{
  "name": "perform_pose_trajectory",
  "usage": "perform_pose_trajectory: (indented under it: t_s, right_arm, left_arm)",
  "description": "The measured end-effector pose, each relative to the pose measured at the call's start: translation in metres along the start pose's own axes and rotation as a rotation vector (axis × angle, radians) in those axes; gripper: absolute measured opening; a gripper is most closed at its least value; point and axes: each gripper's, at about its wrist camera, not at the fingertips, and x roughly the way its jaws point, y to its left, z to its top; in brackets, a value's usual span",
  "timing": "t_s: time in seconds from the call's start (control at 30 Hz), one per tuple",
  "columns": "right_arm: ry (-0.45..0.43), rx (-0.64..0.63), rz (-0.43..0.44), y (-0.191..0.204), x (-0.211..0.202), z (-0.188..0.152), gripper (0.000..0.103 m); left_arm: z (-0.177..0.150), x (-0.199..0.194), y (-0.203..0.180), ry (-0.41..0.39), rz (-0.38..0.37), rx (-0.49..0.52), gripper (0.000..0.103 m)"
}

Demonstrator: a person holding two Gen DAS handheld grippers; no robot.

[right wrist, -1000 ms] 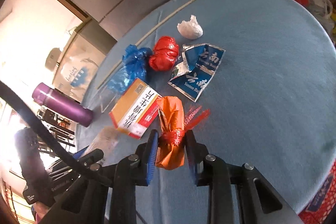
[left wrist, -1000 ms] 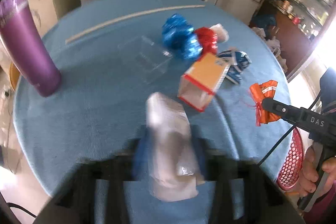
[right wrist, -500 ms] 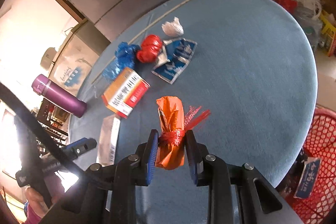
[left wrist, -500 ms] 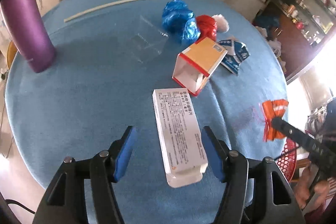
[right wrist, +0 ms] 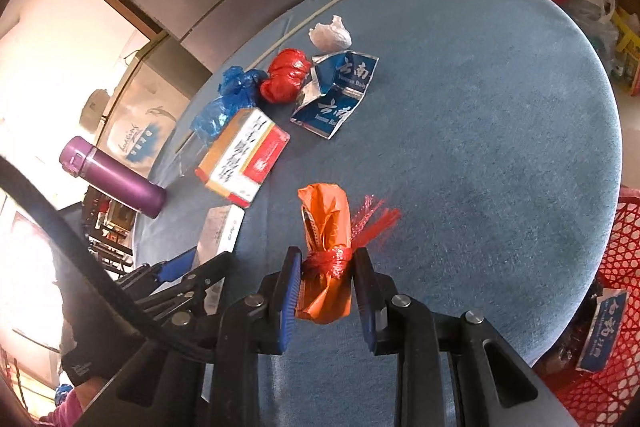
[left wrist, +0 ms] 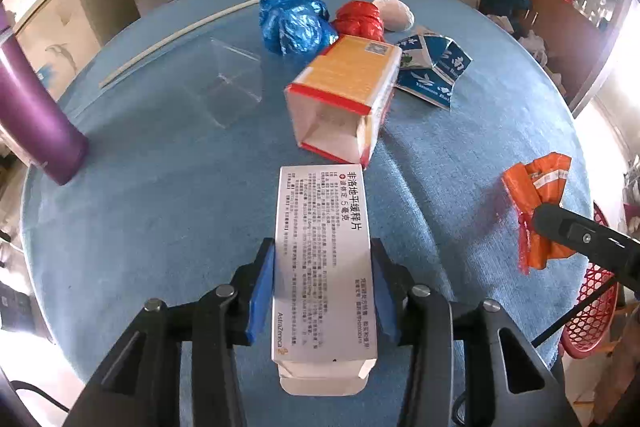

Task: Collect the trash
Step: 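Carry the white box with the left gripper while the right gripper carries the orange bag to the basket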

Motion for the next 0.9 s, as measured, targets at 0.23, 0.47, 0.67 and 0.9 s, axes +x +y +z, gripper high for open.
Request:
perform_pose_trajectory:
  t_s: [0.23, 0.47, 0.67, 0.9]
  right_arm:
    - [-0.057, -0.074, -0.027, 0.013, -0.016, -0.001, 0.028]
    - [-0.098, -0.124, -0.034, 0.022, -0.039, -0.006, 0.028]
    - [-0.122, -0.129, -0.023, 0.023, -0.06, -0.011, 0.028]
    - [-0.129, -0.131, -0.03, 0.019, -0.075, -0.02, 0.028]
  left_arm:
    - [-0.001, -0.04, -0.011, -0.115, 0.071, 0.074, 0.047]
    - [0.01, -0.08, -0.024, -0.221, 0.099, 0.131, 0.047]
    - [0.011, -0.102, -0.039, -0.275, 0.102, 0.187, 0.047]
    - [0.013, -0.107, -0.051, -0.286, 0.099, 0.217, 0.047]
